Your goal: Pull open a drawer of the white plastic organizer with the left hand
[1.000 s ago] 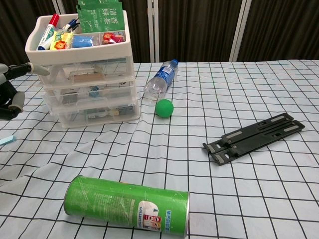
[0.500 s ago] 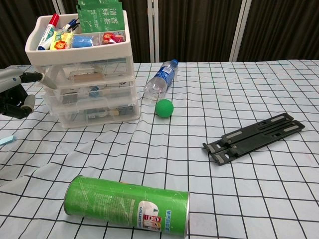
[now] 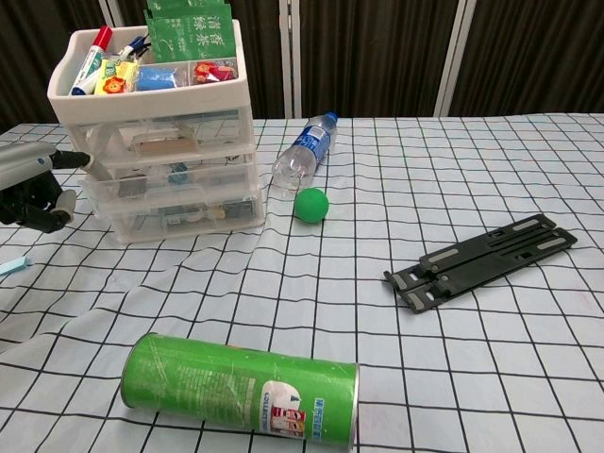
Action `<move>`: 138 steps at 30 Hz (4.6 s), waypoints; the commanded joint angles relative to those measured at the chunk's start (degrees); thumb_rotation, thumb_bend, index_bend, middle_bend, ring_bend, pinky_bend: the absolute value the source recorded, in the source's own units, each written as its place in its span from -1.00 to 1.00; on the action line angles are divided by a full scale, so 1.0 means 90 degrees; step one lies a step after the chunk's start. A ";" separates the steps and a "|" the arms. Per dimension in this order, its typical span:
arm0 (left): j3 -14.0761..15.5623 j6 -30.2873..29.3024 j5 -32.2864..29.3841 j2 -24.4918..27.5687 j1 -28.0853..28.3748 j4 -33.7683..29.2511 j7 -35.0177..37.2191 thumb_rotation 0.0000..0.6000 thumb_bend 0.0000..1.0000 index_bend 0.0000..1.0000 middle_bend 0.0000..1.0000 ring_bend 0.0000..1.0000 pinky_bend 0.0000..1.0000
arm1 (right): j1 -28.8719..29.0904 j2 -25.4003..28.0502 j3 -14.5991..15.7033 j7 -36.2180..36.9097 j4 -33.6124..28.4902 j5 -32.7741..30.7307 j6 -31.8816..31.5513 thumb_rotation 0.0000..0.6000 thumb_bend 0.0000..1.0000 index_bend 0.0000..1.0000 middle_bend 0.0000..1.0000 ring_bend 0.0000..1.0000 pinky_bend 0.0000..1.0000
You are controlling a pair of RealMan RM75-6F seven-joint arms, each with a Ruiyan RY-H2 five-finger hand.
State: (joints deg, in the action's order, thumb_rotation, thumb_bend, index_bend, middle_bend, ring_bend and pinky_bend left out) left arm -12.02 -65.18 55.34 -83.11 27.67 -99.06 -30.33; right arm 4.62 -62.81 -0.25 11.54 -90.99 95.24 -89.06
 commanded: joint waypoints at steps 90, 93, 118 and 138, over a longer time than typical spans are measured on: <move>0.0538 -0.1069 0.2752 0.1036 0.0134 -0.0968 -0.1976 1.00 -0.94 -0.13 0.14 0.23 0.38 | -0.0001 0.0033 0.0024 0.0074 -0.0016 -0.0003 0.0028 1.00 -0.97 -1.00 -1.00 -1.00 -1.00; 0.0452 -0.0937 0.2701 0.1032 0.0291 -0.0916 -0.2351 1.00 -0.93 -0.02 0.13 0.22 0.36 | 0.0005 0.0036 0.0027 0.0090 -0.0009 -0.0001 0.0040 1.00 -0.97 -1.00 -1.00 -1.00 -1.00; 0.0404 -0.0189 0.2076 0.0331 0.1002 0.0088 -0.3102 1.00 -0.75 0.15 0.81 0.66 0.59 | 0.0027 0.0017 0.0022 0.0109 0.0028 -0.0034 0.0098 1.00 -0.97 -1.00 -1.00 -1.00 -1.00; 0.0541 0.0060 0.1918 -0.0043 0.1396 0.0465 -0.3635 1.00 -0.45 0.07 1.00 0.95 0.78 | 0.0014 0.0064 0.0012 0.0261 0.0040 -0.0008 0.0023 1.00 -0.97 -1.00 -1.00 -1.00 -1.00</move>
State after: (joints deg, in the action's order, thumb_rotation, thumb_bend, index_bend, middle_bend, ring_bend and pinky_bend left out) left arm -7.21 -64.77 72.74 -83.37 40.06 -94.94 -62.88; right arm 4.75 -62.24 -0.15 13.89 -90.63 95.17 -88.85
